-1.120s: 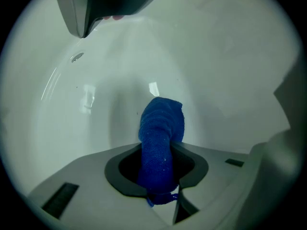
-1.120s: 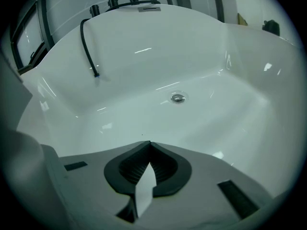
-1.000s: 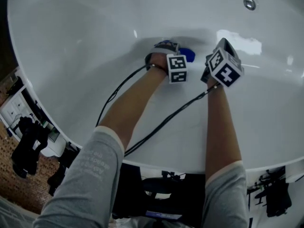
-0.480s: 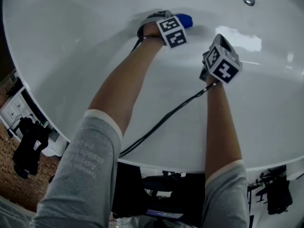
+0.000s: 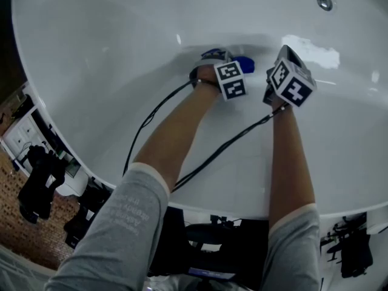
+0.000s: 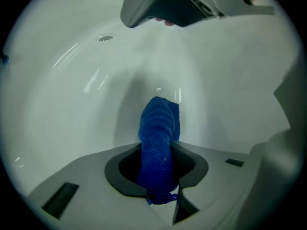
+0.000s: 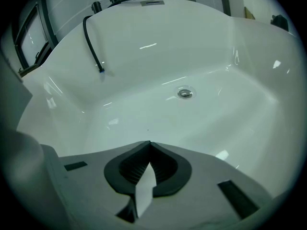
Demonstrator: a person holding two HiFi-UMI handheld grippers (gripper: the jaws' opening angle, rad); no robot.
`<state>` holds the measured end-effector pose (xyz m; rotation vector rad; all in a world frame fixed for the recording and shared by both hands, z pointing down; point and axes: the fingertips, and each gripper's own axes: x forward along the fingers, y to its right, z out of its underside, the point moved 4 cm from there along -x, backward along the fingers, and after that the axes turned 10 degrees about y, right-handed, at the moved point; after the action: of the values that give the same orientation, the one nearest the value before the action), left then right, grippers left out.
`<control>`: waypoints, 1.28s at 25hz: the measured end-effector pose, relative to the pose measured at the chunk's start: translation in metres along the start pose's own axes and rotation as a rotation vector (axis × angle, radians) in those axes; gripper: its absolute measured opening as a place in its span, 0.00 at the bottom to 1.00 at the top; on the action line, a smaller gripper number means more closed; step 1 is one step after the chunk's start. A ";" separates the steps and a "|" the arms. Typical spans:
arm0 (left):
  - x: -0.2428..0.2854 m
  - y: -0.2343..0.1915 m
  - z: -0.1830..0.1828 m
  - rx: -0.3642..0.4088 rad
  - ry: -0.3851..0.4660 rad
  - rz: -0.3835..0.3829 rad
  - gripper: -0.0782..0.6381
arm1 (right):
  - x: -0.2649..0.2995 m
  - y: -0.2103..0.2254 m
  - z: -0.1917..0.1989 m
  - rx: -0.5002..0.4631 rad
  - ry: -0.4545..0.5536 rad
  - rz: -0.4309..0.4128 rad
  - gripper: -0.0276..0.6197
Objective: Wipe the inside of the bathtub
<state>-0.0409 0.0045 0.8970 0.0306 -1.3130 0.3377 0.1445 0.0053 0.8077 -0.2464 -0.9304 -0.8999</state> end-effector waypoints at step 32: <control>-0.050 -0.036 0.145 0.782 -0.470 0.424 0.28 | 0.007 -0.027 -0.012 -0.085 0.025 -0.104 0.06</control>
<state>-0.1790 -0.0718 0.8934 0.5202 -1.5711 1.2516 0.1333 -0.0219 0.8008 -0.2605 -0.8891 -1.0377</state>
